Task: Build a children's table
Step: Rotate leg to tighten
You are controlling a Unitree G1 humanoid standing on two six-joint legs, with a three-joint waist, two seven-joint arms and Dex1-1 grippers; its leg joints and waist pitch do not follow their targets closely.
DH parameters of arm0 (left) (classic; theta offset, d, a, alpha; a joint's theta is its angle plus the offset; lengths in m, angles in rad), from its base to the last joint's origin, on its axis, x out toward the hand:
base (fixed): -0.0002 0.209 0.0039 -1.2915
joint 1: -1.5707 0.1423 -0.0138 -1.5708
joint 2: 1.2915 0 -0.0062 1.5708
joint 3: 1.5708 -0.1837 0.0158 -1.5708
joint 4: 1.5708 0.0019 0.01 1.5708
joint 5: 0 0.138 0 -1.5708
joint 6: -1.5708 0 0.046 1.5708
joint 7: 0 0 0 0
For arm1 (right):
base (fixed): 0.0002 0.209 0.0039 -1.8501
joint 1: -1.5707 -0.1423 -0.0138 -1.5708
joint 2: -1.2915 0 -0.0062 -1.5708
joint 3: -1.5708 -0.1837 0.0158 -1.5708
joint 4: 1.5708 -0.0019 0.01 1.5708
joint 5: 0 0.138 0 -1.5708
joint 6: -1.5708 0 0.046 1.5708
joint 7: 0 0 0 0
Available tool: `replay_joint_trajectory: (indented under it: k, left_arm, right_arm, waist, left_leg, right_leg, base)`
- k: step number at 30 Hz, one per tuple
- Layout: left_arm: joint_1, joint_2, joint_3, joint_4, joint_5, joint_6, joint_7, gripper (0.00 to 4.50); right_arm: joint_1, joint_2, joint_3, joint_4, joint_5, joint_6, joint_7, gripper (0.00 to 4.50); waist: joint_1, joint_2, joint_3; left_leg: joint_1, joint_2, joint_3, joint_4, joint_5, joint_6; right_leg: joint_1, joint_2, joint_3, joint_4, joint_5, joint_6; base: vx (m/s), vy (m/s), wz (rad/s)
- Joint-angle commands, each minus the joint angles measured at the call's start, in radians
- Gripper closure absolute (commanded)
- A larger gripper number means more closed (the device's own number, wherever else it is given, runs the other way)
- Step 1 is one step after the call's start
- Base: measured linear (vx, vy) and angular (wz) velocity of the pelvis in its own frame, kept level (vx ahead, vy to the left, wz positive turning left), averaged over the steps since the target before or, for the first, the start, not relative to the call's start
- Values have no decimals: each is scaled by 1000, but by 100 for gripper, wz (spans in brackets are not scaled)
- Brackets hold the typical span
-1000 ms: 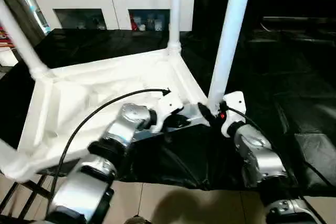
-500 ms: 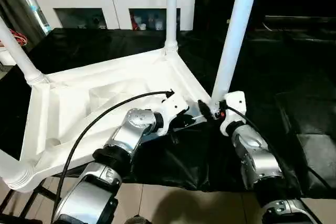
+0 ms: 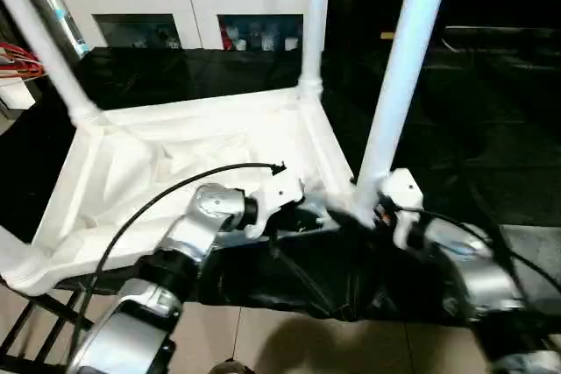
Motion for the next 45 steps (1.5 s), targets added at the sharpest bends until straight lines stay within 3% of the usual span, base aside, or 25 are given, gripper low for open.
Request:
replay_joint_trajectory:
  k: [1, 3, 4, 9, 10, 14, 23, 27, 30, 33, 35, 40, 44, 45]
  left_arm:
    - [-15, -9, -22, -30, -20, -34, -35, 450]
    - [-22, 1, -23, -24, -18, -35, -53, 450]
    - [-29, 15, -24, -17, -20, -42, -78, 450]
    - [-36, 30, -27, -13, -24, -45, -105, 450]
    - [-45, 50, -32, -2, -23, -50, -143, 450]
    - [-54, 74, -44, 13, -22, -62, -192, 450]
    - [-68, 73, -38, 37, -23, -71, -195, 450]
    - [-72, 35, -8, 46, -28, -47, -94, 450]
    - [-69, 6, 9, 43, -22, -18, -13, 450]
    - [-63, -23, 15, 32, -13, 13, 56, 450]
    - [-61, -42, 14, 26, 2, 35, 106, 450]
    - [-58, -122, 27, 8, 33, 98, 287, 450]
    - [-45, -158, 23, -13, 38, 113, 336, 450]
    - [-42, -161, 21, -17, 37, 113, 335, 450]
  right_arm:
    - [17, -1, 90, -25, 11, 26, 127, 60]
    - [13, -18, 97, -31, 15, 26, 167, 67]
    - [9, -30, 105, -42, 27, 37, 206, 84]
    - [5, -41, 110, -54, 37, 46, 247, 116]
    - [3, -57, 121, -75, 49, 61, 292, 140]
    - [1, -75, 139, -94, 59, 76, 344, 169]
    - [7, -62, 140, -111, 69, 91, 362, 185]
    - [16, -6, 102, -91, 78, 92, 261, 185]
    - [7, 59, 57, -43, 53, 75, 104, 186]
    - [-17, 122, 11, 23, 19, 85, -82, 186]
    - [-28, 160, -17, 57, 8, 85, -183, 186]
    - [-64, 263, -72, 145, -54, 115, -480, 186]
    - [-80, 296, -90, 184, -64, 88, -556, 186]
    - [-81, 301, -95, 185, -58, 86, -556, 151]
  waist:
    - [0, -16, -59]
    - [3, -16, -60]
    - [5, -21, -60]
    - [5, -19, -60]
    - [8, -25, -61]
    - [10, -22, -62]
    - [18, -22, -63]
    - [20, -22, -61]
    - [14, -22, -59]
    - [2, -21, -58]
    - [-15, -21, -57]
    - [-22, -22, -62]
    - [-27, -16, -61]
    - [-27, -17, -61]
  left_leg:
    - [7, 41, -13, -61, -288, 82]
    - [7, 41, -13, -59, -277, 85]
    - [7, 41, -13, -59, -267, 88]
    - [8, 42, -13, -59, -263, 86]
    - [8, 40, -12, -58, -256, 88]
    - [8, 43, -12, -57, -247, 92]
    - [9, 43, -12, -56, -244, 81]
    - [9, 43, -12, -56, -246, 77]
    - [12, 42, -15, -61, -282, 53]
    - [11, 40, -19, -67, -298, 32]
    - [9, 36, -19, -67, -304, 23]
    - [10, 33, -14, -61, -254, 35]
    - [9, 33, -13, -63, -260, 41]
    - [9, 32, -14, -63, -265, 40]
  right_leg:
    - [51, -60, 43, -72, -302, -177]
    - [50, -61, 44, -70, -290, -186]
    - [51, -62, 43, -68, -287, -190]
    - [49, -62, 43, -67, -288, -194]
    - [51, -62, 43, -66, -292, -192]
    - [48, -64, 44, -65, -283, -195]
    - [49, -64, 45, -62, -273, -200]
    - [47, -65, 45, -64, -293, -193]
    - [44, -65, 43, -72, -365, -171]
    - [46, -67, 41, -74, -386, -162]
    - [45, -66, 41, -75, -384, -159]
    - [46, -62, 43, -72, -318, -167]
    - [45, -61, 43, -73, -294, -169]
    - [46, -61, 42, -73, -298, -168]
  base:
    - [0, 0, 0]
    - [0, 0, 0]
    - [0, 0, 0]
    - [0, 0, 0]
    - [0, 0, 0]
    - [0, 0, 0]
    - [0, 0, 0]
    - [0, 0, 0]
    - [0, 0, 0]
    - [0, 0, 0]
    - [0, 0, 0]
    - [0, 0, 0]
    - [0, 0, 0]
    - [0, 0, 0]
